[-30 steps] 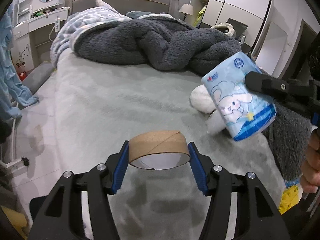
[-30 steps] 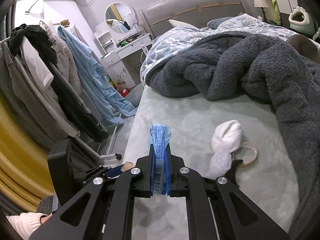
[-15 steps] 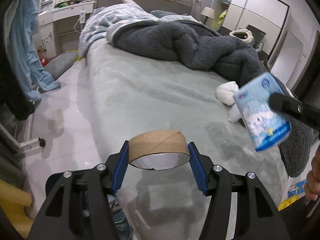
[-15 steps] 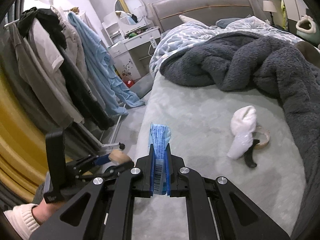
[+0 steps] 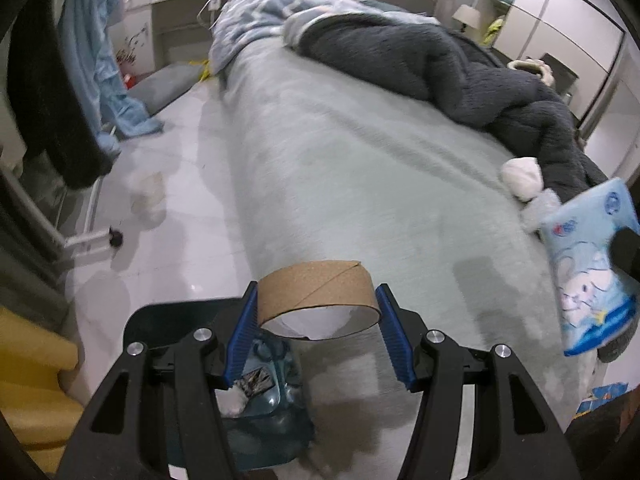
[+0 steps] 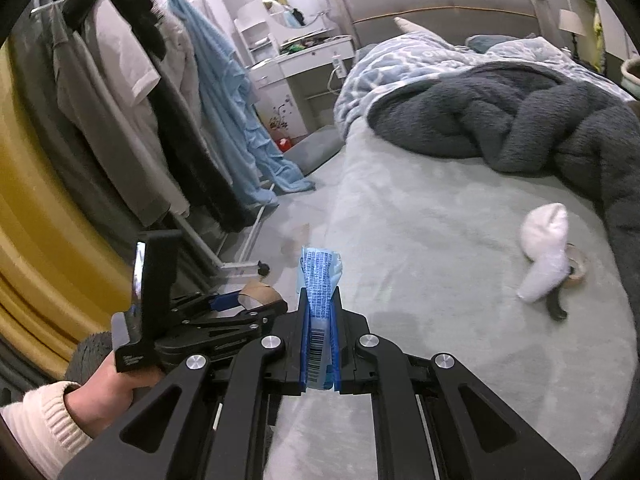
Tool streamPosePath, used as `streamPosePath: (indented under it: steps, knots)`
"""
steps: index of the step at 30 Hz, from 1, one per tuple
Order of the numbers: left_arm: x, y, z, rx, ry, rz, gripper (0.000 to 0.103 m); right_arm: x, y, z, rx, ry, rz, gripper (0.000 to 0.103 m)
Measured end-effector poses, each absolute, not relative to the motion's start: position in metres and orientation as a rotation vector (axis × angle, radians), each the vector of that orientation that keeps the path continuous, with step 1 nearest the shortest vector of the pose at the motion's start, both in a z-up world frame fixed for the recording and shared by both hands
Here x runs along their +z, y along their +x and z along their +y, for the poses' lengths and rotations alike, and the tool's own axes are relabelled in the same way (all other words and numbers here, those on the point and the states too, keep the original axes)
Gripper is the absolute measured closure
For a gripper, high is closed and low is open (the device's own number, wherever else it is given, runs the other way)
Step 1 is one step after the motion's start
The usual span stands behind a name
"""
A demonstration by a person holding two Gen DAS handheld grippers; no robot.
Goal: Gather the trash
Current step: 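Carry the tape roll and wipes pack over the teal bin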
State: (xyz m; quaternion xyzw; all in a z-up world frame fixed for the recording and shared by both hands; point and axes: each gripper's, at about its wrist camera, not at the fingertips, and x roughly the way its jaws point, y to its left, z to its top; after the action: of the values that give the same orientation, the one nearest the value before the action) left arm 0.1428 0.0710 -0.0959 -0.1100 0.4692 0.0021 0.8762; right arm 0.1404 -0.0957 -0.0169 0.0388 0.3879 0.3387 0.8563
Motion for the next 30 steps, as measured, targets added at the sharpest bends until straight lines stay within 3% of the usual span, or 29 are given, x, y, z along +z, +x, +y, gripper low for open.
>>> streamPosePath:
  steps: [19,30]
  knots:
    - [-0.152,0.119,0.156,0.077,-0.315,1.198,0.042,-0.033,0.148,0.01,0.852,-0.013,0.868,0.094]
    - [-0.184,0.107,0.188,0.071,-0.301,1.304,0.042,-0.075,0.155,0.071,0.913,-0.092,0.962,0.094]
